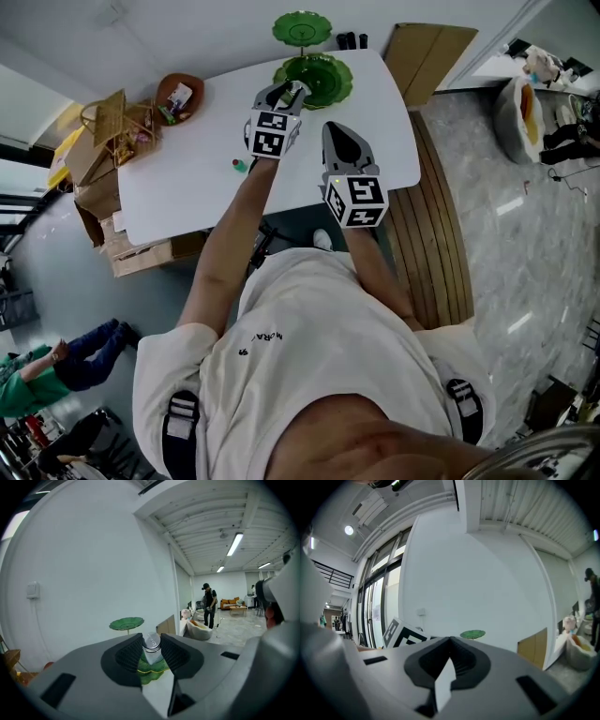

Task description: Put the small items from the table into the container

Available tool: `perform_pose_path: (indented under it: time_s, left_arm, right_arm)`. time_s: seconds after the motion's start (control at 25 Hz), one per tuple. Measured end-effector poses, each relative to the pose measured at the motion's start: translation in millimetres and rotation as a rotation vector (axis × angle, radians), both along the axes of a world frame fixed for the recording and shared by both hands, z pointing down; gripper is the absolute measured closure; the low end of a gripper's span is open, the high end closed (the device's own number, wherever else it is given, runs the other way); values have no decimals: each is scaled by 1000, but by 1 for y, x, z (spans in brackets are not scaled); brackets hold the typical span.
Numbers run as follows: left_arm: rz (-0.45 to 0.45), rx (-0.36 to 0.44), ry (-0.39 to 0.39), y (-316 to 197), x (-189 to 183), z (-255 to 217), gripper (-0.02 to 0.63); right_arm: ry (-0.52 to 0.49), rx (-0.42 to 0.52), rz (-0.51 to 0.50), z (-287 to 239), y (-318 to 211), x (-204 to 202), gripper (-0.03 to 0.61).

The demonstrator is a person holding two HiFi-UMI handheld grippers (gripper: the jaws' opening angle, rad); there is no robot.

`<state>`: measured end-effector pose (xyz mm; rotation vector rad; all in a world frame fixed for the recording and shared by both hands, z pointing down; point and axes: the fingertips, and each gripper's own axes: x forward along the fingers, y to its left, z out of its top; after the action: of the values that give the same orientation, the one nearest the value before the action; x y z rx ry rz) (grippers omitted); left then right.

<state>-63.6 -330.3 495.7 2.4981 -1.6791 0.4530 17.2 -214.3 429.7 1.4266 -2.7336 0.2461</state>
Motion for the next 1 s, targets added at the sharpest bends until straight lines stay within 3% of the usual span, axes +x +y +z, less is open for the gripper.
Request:
perform_pose_path:
  time_s: [0.6,1.0]
  left_arm:
    - [15,-108,-43,-32,14,51,486]
    - [30,-121,-56,-46,23,56,486]
  right_arm:
    - [11,-3,22,3,-8,12,574]
    - [10,-8,38,6,-13,23,574]
